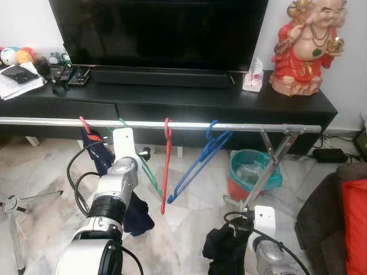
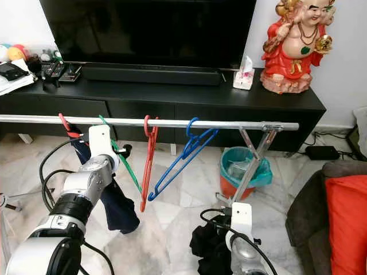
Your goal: Hang hanger
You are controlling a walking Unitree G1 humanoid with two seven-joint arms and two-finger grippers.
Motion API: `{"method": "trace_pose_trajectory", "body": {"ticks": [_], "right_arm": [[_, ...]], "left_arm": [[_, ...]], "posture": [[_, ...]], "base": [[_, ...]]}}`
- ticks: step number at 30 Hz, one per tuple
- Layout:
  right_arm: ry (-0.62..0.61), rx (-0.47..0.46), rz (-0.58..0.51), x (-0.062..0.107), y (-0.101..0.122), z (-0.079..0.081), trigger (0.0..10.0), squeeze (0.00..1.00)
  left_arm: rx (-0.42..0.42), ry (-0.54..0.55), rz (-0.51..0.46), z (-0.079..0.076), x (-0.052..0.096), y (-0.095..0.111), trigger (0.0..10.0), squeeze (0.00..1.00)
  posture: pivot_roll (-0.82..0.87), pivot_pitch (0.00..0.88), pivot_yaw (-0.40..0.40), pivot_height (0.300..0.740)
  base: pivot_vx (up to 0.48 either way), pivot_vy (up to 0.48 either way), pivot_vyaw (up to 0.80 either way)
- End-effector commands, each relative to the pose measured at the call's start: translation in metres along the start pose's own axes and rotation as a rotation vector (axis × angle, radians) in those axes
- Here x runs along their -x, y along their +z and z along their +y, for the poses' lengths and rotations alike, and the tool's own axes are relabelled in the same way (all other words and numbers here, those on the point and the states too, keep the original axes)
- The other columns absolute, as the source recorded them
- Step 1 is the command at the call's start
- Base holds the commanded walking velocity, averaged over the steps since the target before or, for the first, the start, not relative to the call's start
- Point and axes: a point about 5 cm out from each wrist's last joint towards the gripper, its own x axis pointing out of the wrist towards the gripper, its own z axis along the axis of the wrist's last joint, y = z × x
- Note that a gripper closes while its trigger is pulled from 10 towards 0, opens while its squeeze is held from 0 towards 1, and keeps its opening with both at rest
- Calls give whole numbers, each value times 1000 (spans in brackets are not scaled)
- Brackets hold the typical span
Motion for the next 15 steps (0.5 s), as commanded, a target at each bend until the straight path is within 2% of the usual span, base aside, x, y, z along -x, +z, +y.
{"method": "trace_pose_trajectory", "body": {"ticks": [1,6,7,8,9,10,11,12,13,15], "right_arm": [[11,4,-31,-2,10,3,10000,0],[10,3,-30,-2,10,3,10000,0],[10,3,-29,-2,9,2,10000,0],[10,3,-28,-2,9,2,10000,0],[10,3,-27,-2,9,2,10000,0],[10,4,-26,-2,9,2,10000,0],[9,3,-24,-2,8,1,10000,0],[8,3,-23,-2,8,1,10000,0],[8,3,-22,-2,8,1,10000,0],[8,3,-20,-2,8,0,10000,0]], "left_arm": [[-23,16,-30,-1,-2,8,10000,0],[1,24,-45,0,-4,7,10000,0],[3,22,-47,0,-4,7,7529,0],[2,22,-47,0,-4,7,7529,0],[2,21,-47,0,-4,7,5922,0],[5,18,-48,-1,-5,6,5255,0],[10,15,-51,-1,-5,6,2314,0],[13,14,-54,-1,-5,6,2314,0],[15,12,-56,-2,-5,7,0,0],[16,14,-61,-2,-5,7,0,0]], "posture": [[92,0,-22,740],[93,0,-24,740],[94,0,-24,740],[94,0,-24,740],[94,0,-24,740],[94,0,-24,740],[94,0,-24,740],[94,0,-24,740],[94,0,-24,740],[91,0,-25,740]], "base": [[0,0,0],[0,0,0],[0,0,0],[0,0,0],[0,0,0],[0,0,0],[0,0,0],[0,0,0],[0,0,0],[0,0,0]]}}
